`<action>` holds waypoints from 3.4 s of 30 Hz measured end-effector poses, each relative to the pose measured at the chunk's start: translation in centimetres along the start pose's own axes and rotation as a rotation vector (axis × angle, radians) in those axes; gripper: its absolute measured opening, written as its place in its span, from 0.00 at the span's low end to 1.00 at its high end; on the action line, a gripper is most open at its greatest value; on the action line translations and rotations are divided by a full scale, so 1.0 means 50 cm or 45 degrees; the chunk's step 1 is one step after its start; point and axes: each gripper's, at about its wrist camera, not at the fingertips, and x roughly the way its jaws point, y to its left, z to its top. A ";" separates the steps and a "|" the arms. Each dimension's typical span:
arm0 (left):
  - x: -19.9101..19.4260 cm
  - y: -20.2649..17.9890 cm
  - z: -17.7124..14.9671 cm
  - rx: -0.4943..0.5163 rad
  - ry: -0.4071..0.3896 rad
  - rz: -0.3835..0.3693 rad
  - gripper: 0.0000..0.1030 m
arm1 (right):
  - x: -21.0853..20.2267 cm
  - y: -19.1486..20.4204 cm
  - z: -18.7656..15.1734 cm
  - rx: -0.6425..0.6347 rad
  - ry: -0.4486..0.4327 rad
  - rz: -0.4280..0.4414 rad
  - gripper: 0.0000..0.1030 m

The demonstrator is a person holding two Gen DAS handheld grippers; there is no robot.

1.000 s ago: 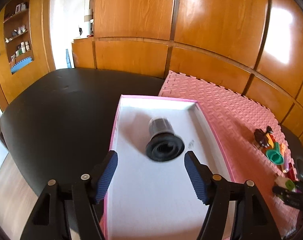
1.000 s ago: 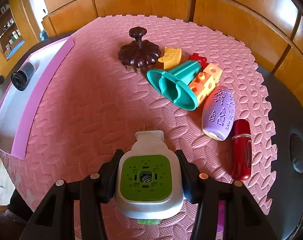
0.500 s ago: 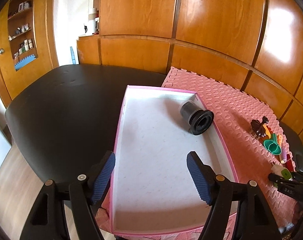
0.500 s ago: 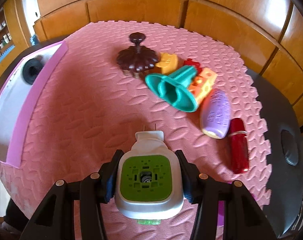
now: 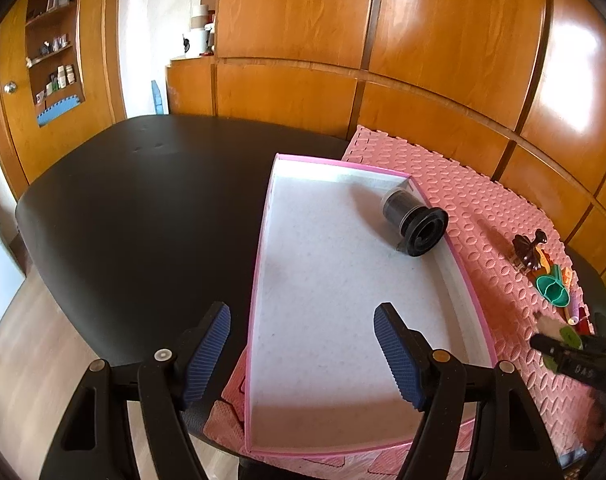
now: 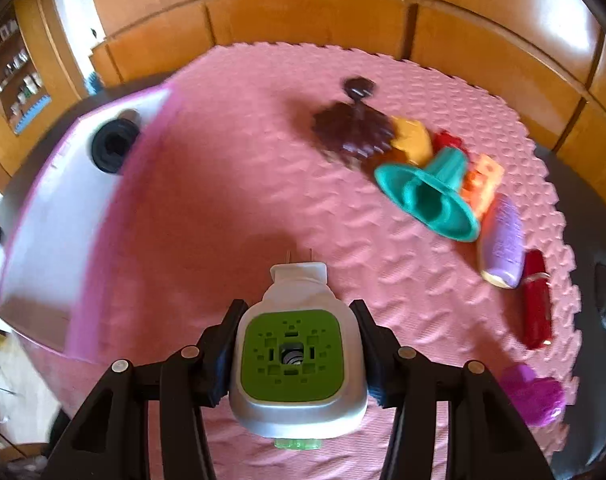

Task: Organize rigid objects
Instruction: 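Lower the white-green bottle into the tray beside the canister and open the right gripper, then reach the left gripper to the brown flower-shaped toy and grasp it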

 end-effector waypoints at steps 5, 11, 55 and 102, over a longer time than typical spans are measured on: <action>0.004 0.016 -0.007 -0.025 0.011 0.005 0.73 | -0.029 0.089 0.053 -0.094 -0.098 0.141 0.50; -0.001 0.023 -0.004 -0.030 0.002 0.018 0.73 | -0.013 0.223 0.114 -0.272 -0.149 0.216 0.51; -0.030 -0.004 -0.013 0.031 -0.043 0.023 0.78 | -0.061 0.247 0.082 -0.252 -0.364 0.014 0.52; 0.029 -0.326 0.019 0.520 -0.005 -0.130 0.81 | -0.125 -0.397 0.016 0.545 -0.361 -0.305 0.57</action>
